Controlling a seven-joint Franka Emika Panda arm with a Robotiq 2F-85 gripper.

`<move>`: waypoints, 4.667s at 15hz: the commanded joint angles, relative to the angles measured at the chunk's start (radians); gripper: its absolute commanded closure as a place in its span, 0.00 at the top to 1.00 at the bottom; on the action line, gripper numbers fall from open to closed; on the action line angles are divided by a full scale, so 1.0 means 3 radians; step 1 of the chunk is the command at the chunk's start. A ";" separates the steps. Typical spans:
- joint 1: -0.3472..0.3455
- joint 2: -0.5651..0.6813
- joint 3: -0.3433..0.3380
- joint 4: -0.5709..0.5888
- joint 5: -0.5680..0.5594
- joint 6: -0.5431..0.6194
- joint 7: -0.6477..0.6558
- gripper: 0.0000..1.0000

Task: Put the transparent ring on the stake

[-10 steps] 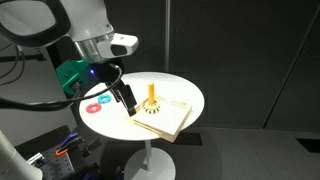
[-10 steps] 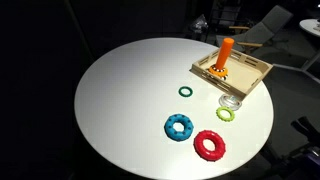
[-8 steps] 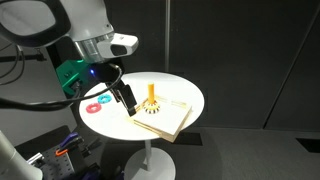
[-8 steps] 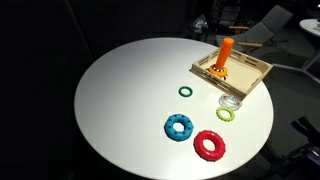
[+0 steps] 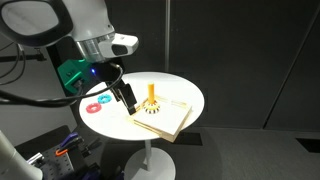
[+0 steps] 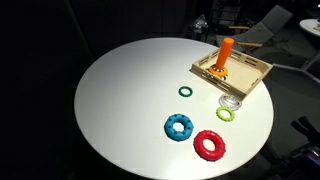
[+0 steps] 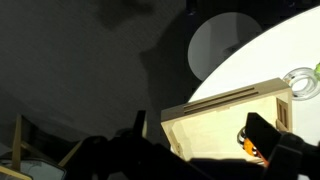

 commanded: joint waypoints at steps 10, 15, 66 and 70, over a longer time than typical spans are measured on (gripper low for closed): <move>0.0641 0.0593 0.0394 0.0204 0.0792 -0.0024 0.0146 1.00; 0.0910 0.0949 0.0593 0.0296 0.1070 -0.0074 0.0157 1.00; 0.1126 0.3424 0.1389 0.0875 0.1147 0.2221 0.1296 1.00; 0.1151 0.3503 0.1362 0.0948 0.1135 0.2252 0.1328 1.00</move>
